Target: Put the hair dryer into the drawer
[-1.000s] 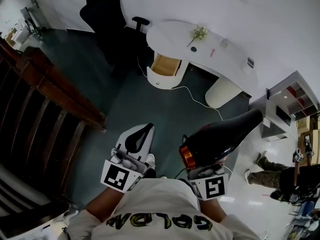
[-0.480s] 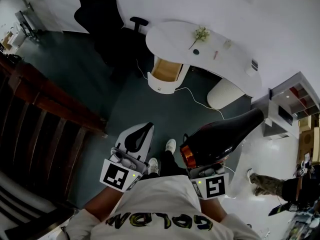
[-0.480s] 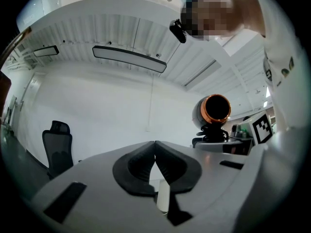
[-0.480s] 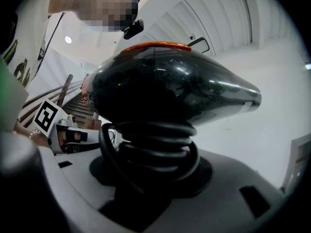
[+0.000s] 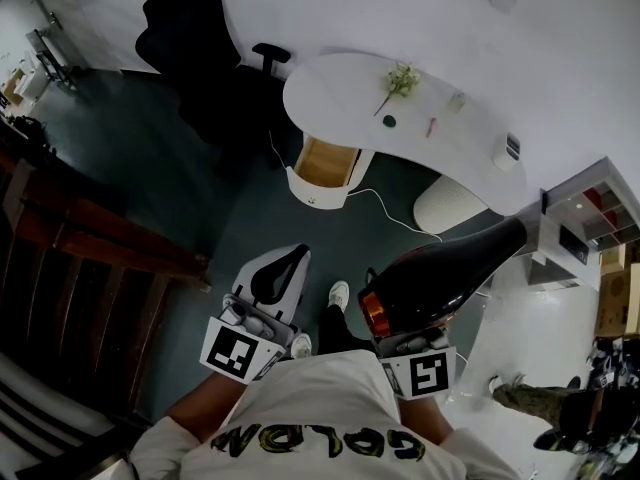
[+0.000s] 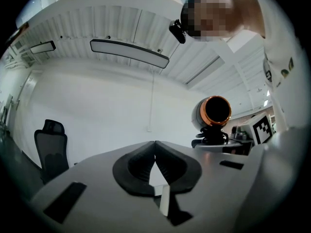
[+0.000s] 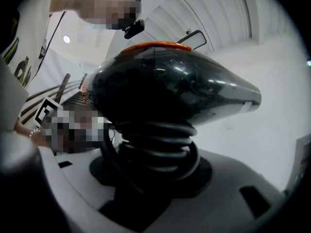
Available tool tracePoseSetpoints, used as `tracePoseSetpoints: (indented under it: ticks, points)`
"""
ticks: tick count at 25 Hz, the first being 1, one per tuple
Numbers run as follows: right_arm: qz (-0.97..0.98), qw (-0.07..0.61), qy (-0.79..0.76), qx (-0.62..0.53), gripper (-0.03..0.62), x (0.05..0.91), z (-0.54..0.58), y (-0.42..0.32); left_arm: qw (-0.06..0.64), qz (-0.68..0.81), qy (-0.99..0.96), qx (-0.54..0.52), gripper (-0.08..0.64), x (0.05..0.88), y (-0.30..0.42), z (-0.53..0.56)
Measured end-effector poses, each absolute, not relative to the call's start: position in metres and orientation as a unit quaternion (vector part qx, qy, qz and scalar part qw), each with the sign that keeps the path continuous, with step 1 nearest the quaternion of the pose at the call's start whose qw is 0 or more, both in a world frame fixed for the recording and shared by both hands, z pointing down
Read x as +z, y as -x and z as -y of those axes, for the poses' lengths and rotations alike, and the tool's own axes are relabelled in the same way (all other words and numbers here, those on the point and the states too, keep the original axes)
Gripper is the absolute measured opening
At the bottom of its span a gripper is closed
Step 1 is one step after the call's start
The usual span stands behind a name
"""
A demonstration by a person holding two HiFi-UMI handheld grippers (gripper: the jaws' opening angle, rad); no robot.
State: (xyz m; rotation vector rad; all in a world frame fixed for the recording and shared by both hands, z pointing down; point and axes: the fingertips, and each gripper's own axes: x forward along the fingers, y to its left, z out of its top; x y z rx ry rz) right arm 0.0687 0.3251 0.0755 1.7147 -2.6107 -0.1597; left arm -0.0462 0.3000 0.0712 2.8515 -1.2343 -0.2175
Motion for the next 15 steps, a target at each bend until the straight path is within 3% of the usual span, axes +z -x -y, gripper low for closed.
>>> tracePoseSetpoints:
  ticks: [15]
  points:
    - [0.846,0.000,-0.530,-0.057,0.245,0.071,-0.175,-0.150,0.006,0.418,-0.907,-0.057,0.012,0.062,-0.032,-0.153]
